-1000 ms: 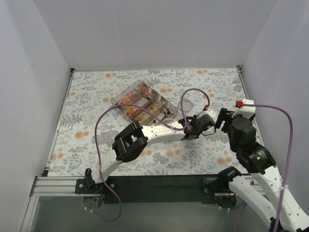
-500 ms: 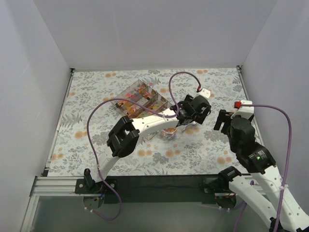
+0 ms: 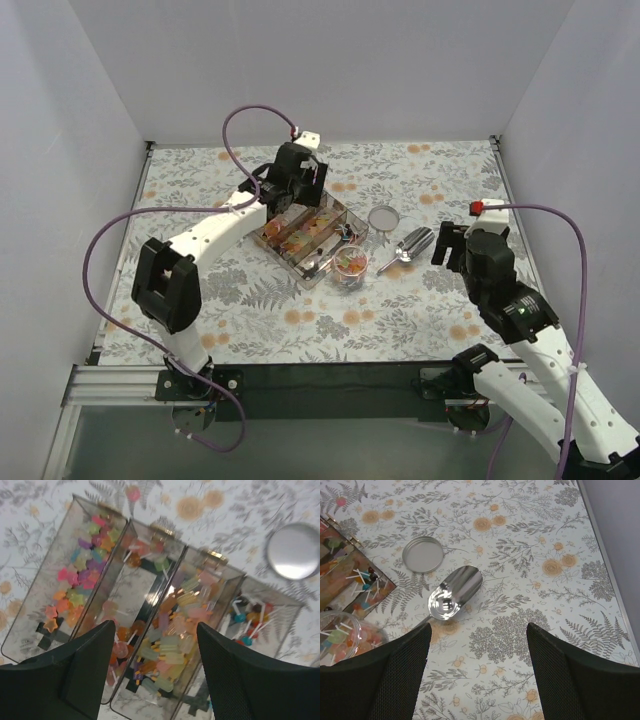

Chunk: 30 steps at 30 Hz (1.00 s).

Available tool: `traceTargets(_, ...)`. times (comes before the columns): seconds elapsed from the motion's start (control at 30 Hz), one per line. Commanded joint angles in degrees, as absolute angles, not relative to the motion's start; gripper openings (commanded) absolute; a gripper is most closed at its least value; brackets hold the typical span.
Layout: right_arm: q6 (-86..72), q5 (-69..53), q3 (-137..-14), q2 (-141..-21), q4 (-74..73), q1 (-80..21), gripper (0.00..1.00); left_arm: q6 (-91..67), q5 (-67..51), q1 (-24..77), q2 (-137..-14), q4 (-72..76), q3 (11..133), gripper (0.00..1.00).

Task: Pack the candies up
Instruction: Place the spatula at the center of the board, then move the storage box to the center of the board.

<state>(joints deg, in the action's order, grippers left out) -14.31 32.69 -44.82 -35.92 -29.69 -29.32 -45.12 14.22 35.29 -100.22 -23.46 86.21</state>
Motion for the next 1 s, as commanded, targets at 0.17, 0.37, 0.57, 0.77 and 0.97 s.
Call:
traceTargets(0.17,-13.9,29.6,-46.4,-39.2,-25.3,-29.4,0.83,-39.2,1.8,30.4,-106.5,-26.6,82.2,0.67)
traceTargets(0.37,-14.1,28.3,-45.7,-40.0,-25.0,-29.4,0.83,-40.5,3.0,29.8,-111.7,-25.6,84.5,0.40)
traceTargets(0.57,-13.6,27.8,-45.6,-40.8,-24.9,-29.4,0.83,-41.5,7.9,29.7,-113.2,-21.0,84.5,0.13)
traceTargets(0.77,-13.5,27.3,-45.2,-41.0,-24.7,-29.4,0.83,-43.1,13.0,25.8,-110.7,-17.9,81.5,0.00)
traceTargets(0.97,-13.4,25.2,-44.5,-42.3,-23.2,-29.4,0.83,-41.5,16.0,16.9,-106.9,-13.4,75.7,0.00)
